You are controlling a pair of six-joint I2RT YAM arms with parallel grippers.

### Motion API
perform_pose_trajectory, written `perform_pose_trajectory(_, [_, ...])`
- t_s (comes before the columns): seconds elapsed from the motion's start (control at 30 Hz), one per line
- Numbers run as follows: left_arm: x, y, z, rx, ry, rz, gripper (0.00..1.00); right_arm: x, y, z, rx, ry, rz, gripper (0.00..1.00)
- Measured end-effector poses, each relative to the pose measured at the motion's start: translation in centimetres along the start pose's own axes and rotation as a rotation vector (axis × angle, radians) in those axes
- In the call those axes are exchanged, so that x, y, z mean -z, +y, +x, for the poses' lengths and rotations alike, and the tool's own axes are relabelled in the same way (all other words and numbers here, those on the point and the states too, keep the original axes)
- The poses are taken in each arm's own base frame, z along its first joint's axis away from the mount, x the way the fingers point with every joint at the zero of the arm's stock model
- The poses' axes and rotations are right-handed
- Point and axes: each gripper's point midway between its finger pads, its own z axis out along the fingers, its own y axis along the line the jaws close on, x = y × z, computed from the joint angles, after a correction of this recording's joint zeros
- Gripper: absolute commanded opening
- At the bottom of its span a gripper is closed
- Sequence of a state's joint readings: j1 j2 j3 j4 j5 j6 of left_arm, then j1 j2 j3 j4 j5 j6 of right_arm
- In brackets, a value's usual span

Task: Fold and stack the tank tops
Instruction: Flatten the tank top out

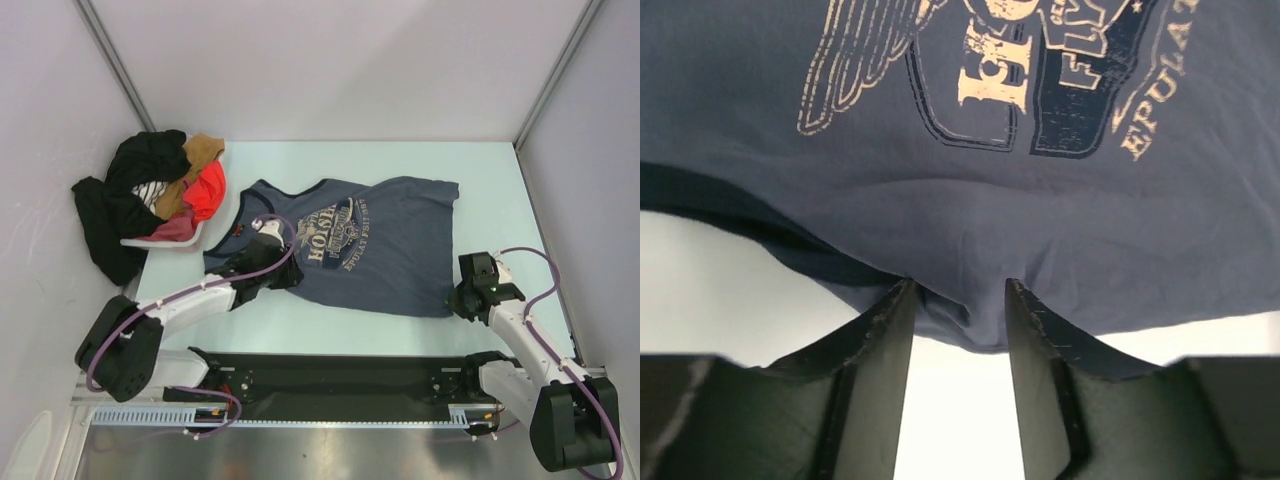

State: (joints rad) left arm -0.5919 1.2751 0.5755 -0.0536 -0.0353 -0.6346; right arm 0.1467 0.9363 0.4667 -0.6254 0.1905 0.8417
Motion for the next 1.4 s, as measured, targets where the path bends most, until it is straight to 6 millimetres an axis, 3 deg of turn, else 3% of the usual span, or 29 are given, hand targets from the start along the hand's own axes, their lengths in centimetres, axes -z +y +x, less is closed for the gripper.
perform_pose_trajectory(0.1, [-0.7,0.2,0.3,-0.023,0.018,-0.031,0.29,0.0,0.0,0.0,0.0,-0.003,0.002,0.02])
perform_pose_trajectory(0.13, [-0.9,0.3,0.4,-0.03,0.025,-0.041,0.19,0.0,0.0,-0.1,0.0,-0.003,0.002,0.01])
perform_pose_trajectory(0.33, [-0.8,-0.4,1.2,-0.123,0.037,-0.124,0.18,-0.2,-0.2,0.1,0.003,0.005,0.013,0.01])
perform_pose_trajectory(0.57, [-1.8,-3.8,0.9,-0.265,0.015,-0.271,0.2,-0.3,-0.2,0.2,0.008,0.009,0.017,0.01])
perform_pose_trajectory(0.7, [-3.3,-2.5,1.5,-0.327,0.053,-0.416,0.27,-0.4,-0.2,0.2,0.008,0.01,0.018,0.01])
perform_pose_trajectory(0.83, [-3.2,-0.9,2.2,-0.352,0.085,-0.486,0.36,-0.4,-0.2,0.2,0.009,0.01,0.018,0.02])
perform_pose_trajectory(1.0, [-1.0,-1.7,2.0,-0.319,0.041,-0.356,0.43,-0.5,-0.2,0.2,0.01,0.011,0.019,0.01])
perform_pose_trajectory(1.2, [1.8,-3.4,0.0,-0.18,-0.054,-0.107,0.41,-0.6,-0.1,0.2,0.014,0.014,0.021,0.01])
perform_pose_trajectory(1.4, [1.8,0.8,-0.9,-0.024,-0.092,-0.053,0.42,-0.7,0.0,0.2,0.021,0.018,0.015,0.02])
